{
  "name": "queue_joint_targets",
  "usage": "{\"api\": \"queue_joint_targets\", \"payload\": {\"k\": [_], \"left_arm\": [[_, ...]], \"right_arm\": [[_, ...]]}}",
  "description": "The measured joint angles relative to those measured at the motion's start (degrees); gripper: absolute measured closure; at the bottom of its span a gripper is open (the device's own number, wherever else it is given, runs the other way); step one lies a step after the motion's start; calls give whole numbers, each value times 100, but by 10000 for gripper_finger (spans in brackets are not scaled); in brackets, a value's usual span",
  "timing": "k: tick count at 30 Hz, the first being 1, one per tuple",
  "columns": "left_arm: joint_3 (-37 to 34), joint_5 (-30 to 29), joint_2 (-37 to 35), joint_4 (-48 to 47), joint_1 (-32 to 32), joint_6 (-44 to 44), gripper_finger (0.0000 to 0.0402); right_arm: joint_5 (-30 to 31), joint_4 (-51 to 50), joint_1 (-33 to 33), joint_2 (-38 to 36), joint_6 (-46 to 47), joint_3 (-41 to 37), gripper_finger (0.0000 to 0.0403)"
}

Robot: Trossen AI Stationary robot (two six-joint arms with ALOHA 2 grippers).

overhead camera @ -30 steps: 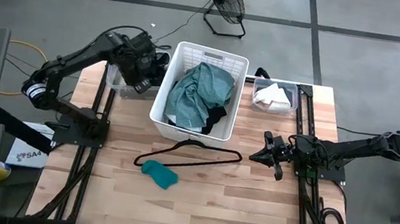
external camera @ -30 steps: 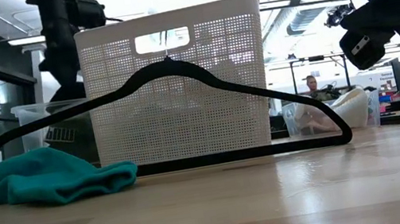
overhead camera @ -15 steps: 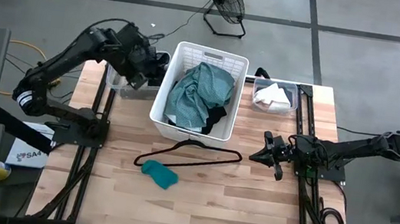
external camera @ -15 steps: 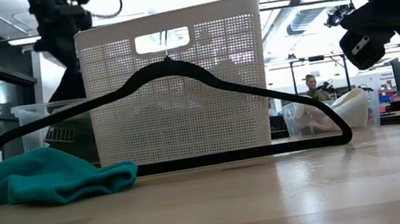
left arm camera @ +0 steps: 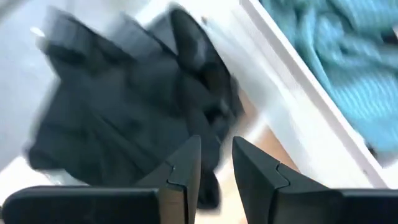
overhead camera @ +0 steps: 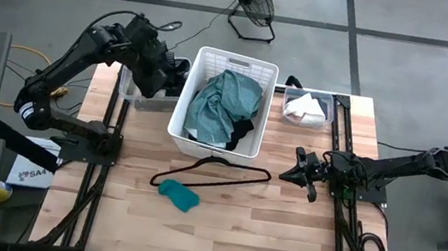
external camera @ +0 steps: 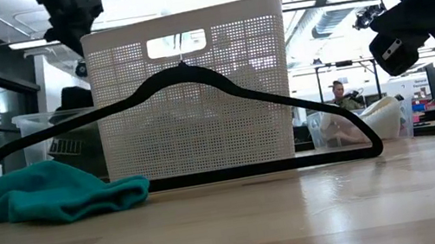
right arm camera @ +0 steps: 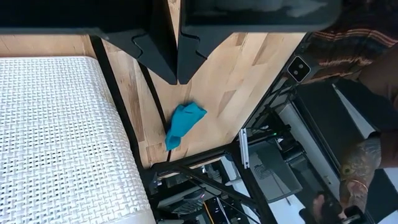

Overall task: Pick & Place Cloths
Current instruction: Put the black boxer shorts into the left transparent bin

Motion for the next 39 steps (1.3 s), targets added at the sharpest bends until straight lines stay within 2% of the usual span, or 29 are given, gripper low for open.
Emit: {"api": "queue_joint_targets", "payload": {"k": [3, 6, 8, 15, 21, 30, 33, 36, 39], "left_arm": [[0, -593, 2, 533, 0, -109, 311], [2, -1562, 109, 1092, 0, -433, 311], [2, -1918, 256, 1332, 5, -639, 311], [0, -1960, 954, 1403, 7, -925, 311], [0, -2465, 1542, 1375, 114, -928, 311], [-86, -1929, 1942, 414, 595, -951, 311], [-308, -1491, 1949, 143, 703, -924, 311], [-489, -1064, 1945, 18, 731, -784, 311], [-637, -1026, 1930, 110, 717, -759, 311]], "right_arm": [[-4, 0, -1, 2, 0, 2, 400], [-2, 1, 0, 0, 0, 1, 400], [0, 2, 0, 2, 0, 2, 400], [-7, 2, -2, 2, 0, 0, 400], [-2, 0, -1, 0, 0, 2, 400], [-4, 0, 0, 2, 0, 2, 400], [0, 0, 0, 2, 0, 2, 400], [-4, 1, 0, 2, 0, 0, 400], [0, 0, -1, 0, 0, 1, 400]]}}
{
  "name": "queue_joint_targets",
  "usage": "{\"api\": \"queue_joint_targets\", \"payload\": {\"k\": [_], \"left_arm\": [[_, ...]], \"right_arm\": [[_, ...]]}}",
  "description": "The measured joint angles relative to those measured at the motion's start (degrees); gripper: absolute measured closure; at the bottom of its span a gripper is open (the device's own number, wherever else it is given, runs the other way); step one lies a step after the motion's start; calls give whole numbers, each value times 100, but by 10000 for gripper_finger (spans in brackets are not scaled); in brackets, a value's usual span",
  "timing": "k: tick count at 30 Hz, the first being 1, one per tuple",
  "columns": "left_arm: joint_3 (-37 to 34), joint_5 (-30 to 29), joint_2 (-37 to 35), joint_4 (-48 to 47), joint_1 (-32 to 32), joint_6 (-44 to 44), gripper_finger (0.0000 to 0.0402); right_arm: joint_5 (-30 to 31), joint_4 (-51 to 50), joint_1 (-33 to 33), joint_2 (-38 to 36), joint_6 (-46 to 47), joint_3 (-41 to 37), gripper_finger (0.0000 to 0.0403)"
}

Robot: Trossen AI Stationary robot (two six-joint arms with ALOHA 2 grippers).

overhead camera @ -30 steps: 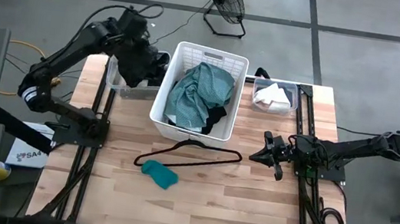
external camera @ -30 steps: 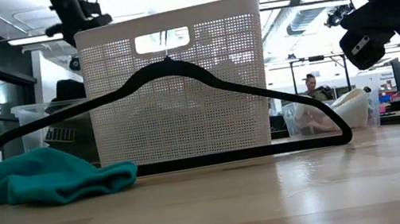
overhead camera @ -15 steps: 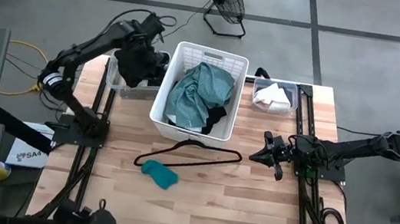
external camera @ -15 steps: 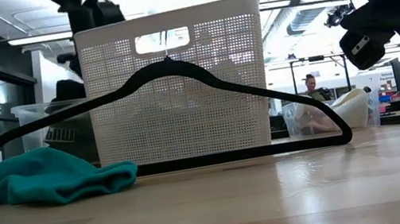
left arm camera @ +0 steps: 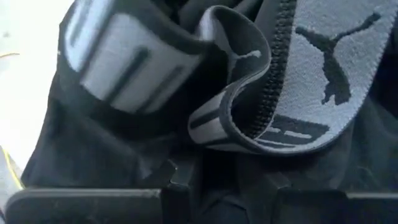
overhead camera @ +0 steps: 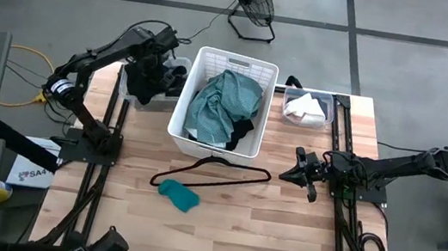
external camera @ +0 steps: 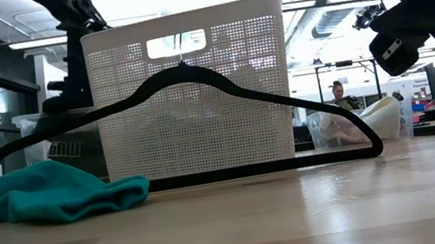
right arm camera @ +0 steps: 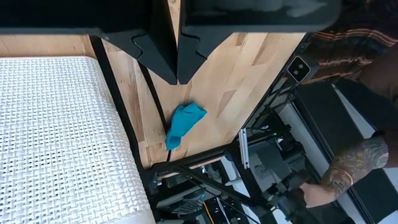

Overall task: Pick & Place Cloths
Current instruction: Put the black boxer shorts into the left transparent bin

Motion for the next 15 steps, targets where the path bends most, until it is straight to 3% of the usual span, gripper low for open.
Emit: {"api": "queue_joint_targets", "payload": {"k": [15], "left_arm": [[-1024, 120, -2, 1399, 7, -12, 311]], "right_arm": [[-4, 0, 1, 0, 0, 1, 400]]}}
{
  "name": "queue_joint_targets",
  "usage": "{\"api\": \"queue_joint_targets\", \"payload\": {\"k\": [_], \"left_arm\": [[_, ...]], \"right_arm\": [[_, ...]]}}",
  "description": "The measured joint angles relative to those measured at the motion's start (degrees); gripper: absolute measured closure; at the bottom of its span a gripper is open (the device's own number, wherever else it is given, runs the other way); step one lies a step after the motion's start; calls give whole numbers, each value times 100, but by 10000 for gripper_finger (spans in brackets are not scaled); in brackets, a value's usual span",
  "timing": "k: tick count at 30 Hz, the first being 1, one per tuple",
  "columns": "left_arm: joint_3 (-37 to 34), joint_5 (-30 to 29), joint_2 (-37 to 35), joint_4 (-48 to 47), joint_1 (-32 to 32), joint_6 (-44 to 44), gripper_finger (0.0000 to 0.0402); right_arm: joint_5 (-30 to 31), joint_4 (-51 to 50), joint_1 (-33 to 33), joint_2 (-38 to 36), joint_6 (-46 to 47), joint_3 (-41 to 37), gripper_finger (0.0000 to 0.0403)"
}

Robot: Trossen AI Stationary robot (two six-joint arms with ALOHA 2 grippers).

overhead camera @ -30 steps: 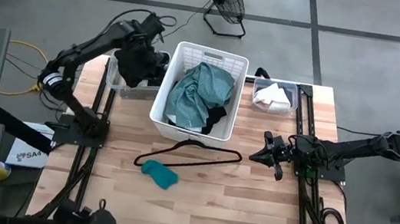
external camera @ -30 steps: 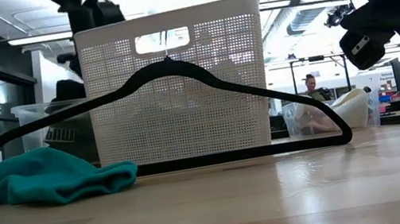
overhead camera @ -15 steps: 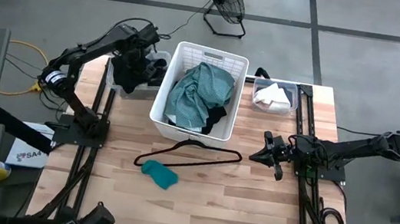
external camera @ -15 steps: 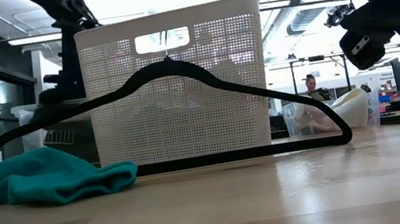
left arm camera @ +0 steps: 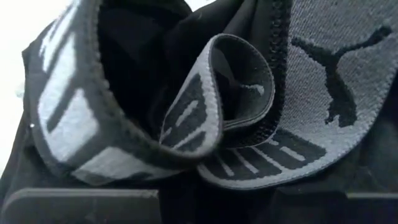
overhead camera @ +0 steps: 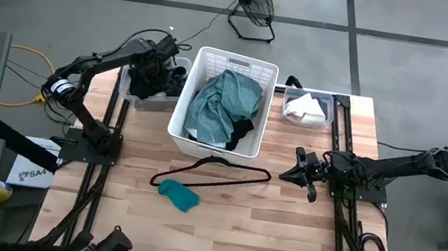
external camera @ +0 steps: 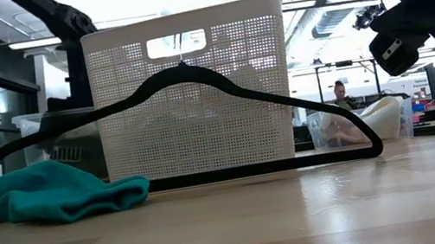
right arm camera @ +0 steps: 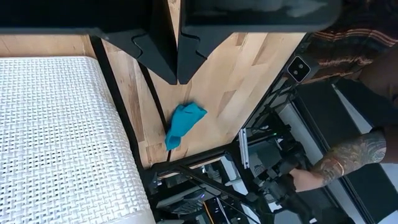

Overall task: Pick & Place Cloths
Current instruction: Put the black boxer shorts into the left transparent bin

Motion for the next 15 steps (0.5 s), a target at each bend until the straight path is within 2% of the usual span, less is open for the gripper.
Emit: {"api": "queue_joint_targets", "payload": {"k": [8, 15], "left_arm": [[-78, -1, 0, 168, 0, 213, 311], [628, -28, -32, -456, -5, 301, 311]], "right_arm": [[0, 0, 0, 0, 0, 0, 400], [0, 0, 0, 0, 0, 0, 400]]}}
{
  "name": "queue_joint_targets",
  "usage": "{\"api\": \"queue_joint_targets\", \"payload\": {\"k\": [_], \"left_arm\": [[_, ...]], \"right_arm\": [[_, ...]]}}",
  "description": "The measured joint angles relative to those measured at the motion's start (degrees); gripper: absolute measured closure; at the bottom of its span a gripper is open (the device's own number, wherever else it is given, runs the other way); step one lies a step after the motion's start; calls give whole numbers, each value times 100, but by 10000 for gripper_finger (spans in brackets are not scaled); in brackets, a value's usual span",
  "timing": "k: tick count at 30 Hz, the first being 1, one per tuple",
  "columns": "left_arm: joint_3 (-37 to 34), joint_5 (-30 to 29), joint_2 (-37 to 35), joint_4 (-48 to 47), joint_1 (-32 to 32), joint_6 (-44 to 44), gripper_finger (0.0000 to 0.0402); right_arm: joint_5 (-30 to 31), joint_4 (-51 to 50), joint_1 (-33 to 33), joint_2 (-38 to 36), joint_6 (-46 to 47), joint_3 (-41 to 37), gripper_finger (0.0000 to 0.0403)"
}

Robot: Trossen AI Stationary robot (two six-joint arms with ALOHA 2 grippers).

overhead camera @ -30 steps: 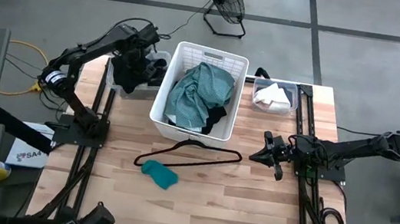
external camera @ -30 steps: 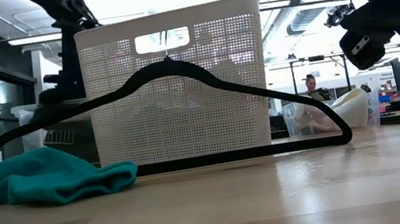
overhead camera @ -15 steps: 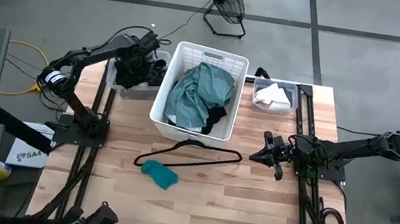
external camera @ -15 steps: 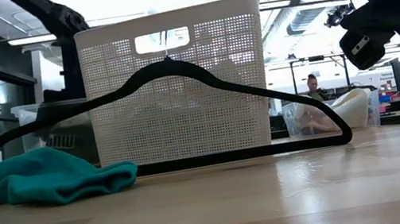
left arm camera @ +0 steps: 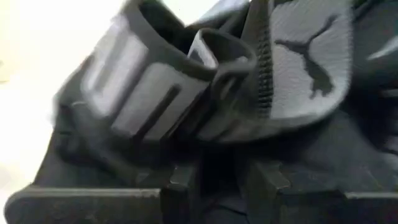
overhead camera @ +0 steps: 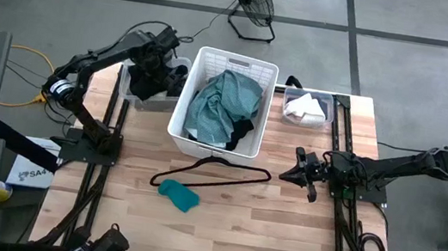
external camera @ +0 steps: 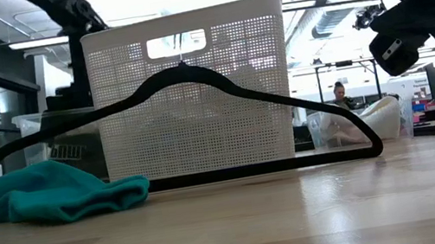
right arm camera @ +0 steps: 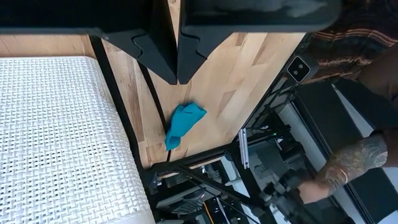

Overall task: Pick & Place Cloths
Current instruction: Put the black boxer shorts into the left transparent bin

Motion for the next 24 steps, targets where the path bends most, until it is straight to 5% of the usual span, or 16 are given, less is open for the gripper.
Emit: {"api": "queue_joint_targets", "payload": {"k": [12, 24], "left_arm": [[829, -9, -457, -837, -4, 6, 311], [889, 934, -1186, -2082, -160, 42, 311]], "right_arm": [[2, 0, -2, 0, 0, -1, 400], [5, 0, -1, 1, 0, 0, 400]]}}
